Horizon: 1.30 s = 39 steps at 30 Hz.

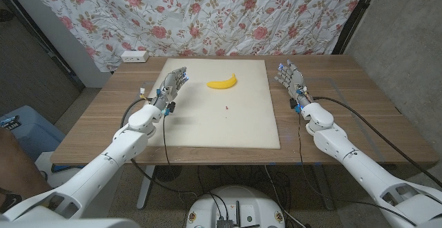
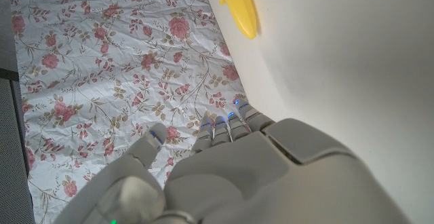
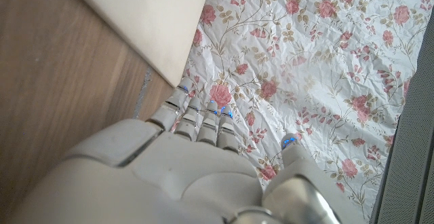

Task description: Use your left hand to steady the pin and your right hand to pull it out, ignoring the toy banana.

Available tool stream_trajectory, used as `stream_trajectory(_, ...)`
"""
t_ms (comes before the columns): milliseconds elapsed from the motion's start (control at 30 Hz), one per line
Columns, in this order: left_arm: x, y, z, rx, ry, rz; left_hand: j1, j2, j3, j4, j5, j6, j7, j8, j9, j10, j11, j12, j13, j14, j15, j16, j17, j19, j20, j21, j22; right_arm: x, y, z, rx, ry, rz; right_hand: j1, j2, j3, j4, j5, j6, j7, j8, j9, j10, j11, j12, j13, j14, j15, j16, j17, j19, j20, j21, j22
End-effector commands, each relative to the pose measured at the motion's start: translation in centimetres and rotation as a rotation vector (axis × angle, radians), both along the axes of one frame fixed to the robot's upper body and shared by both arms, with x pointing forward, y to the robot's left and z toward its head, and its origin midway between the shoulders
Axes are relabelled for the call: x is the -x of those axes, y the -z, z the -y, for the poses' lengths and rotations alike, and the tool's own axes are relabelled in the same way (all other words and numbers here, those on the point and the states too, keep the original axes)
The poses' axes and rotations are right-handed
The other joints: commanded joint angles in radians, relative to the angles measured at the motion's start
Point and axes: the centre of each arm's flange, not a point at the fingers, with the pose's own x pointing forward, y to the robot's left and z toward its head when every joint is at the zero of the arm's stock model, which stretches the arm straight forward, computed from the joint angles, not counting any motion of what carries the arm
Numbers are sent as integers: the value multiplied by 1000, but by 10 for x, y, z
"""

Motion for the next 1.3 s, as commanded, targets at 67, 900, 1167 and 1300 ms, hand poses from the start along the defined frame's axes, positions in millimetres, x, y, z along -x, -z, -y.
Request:
stream_trajectory(67, 21, -2, 9, -190, -50, 0, 14, 110, 17, -2, 4, 5, -7, 4, 4, 6, 1, 4, 1, 2, -8, 4, 1, 3, -3, 1, 3, 6, 4, -2, -3, -1, 8, 15, -1, 5, -8, 7, 11, 0, 3, 1, 11, -3, 3, -2, 6, -3, 5, -3, -4, -1, -6, 3)
stream_trajectory(900, 61, -6, 24, -445, -281, 90, 18, 114, 47, 15, -1, 41, -41, 7, 4, 34, -38, 5, 1, 5, -37, 5, 7, -4, -32, -2, 4, 21, 4, 0, 27, 18, 48, 14, 10, 1, -20, 2, -17, 3, -9, 1, -5, -1, -3, -23, -9, -15, 7, -21, -12, -20, -34, 2)
stream_trajectory(1167, 73, -1, 33, -530, -342, 110, 2, 108, 43, 36, -4, 57, -54, 8, 5, 44, -55, 5, 1, 17, -47, 11, 12, 0, -43, 0, 4, 20, 6, 3, 7, 9, 68, 14, 13, 0, -22, 2, -18, 2, -9, 0, -8, 1, -3, -28, -11, -14, 9, -24, -11, -23, -38, 2)
stream_trajectory(1300, 79, 1, 38, -592, -381, 126, -6, 105, 41, 44, -5, 62, -63, 8, 5, 53, -71, 6, 1, 29, -58, 14, 12, 1, -50, 0, 4, 20, 6, 5, 4, 5, 74, 13, 14, -1, -23, 1, -17, 5, -8, 0, -7, 1, -2, -30, -11, -14, 10, -26, -10, -22, -41, 2)
